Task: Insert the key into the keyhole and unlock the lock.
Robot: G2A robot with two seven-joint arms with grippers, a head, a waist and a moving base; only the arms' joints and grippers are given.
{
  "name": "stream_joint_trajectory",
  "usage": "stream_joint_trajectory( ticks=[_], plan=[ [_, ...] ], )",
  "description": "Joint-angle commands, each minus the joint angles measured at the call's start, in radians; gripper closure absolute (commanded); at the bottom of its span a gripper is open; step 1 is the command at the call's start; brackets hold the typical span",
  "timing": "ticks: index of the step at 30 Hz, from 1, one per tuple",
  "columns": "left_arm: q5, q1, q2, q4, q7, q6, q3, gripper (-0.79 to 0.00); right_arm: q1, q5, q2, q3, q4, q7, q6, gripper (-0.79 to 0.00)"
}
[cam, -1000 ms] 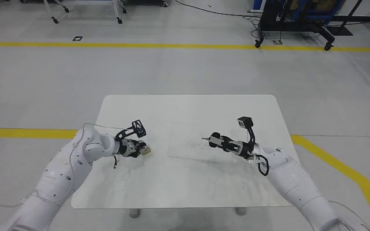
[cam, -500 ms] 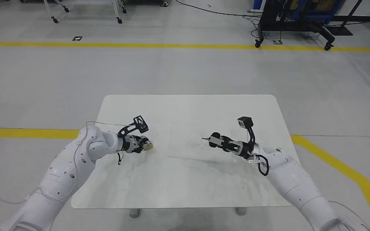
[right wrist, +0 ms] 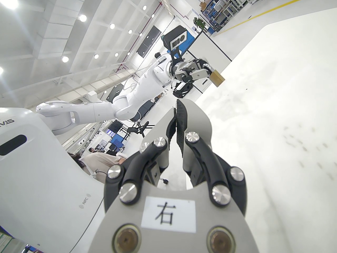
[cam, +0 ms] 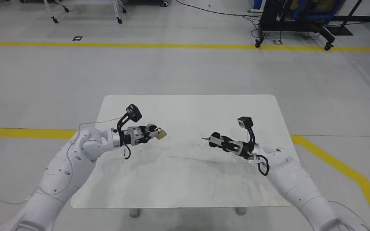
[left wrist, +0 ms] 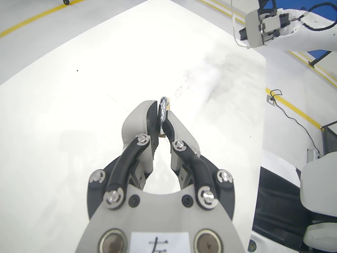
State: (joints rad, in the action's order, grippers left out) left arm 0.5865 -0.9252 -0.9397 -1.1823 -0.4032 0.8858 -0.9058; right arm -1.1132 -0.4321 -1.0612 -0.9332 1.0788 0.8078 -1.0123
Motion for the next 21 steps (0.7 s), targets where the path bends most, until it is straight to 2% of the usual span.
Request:
stream_joint_trajectory(
  ticks=[1, 4, 9, 12, 17, 21],
  plan=[
    [0.001, 0.0, 0.0, 0.0, 0.0, -0.001, 0.0, 0.0, 0.0, 0.0, 0.0, 0.0, 0.0, 0.0, 0.0, 0.0],
    [-0.074, -0.016, -0.006, -0.007, 0.032, 0.0, 0.003, 0.0, -0.003, 0.014, -0.001, -0.002, 0.008, -0.018, 0.019, 0.0],
    [-0.383, 0.018, -0.035, 0.053, -0.012, 0.063, 0.049, 0.0, -0.026, 0.082, -0.014, -0.001, 0.073, -0.148, 0.051, 0.0],
    [-0.588, 0.06, -0.059, 0.113, -0.097, 0.066, 0.103, 0.0, -0.038, 0.05, -0.026, 0.008, 0.09, -0.208, 0.031, 0.0],
    [-0.96, 0.143, -0.112, 0.214, -0.363, 0.033, 0.215, 0.0, -0.03, -0.028, -0.052, 0.037, 0.092, -0.271, 0.0, 0.0],
    [-1.194, 0.198, -0.154, 0.293, -0.547, -0.016, 0.269, 0.0, -0.004, -0.004, -0.085, 0.075, 0.068, -0.359, 0.0, 0.0]
  ],
)
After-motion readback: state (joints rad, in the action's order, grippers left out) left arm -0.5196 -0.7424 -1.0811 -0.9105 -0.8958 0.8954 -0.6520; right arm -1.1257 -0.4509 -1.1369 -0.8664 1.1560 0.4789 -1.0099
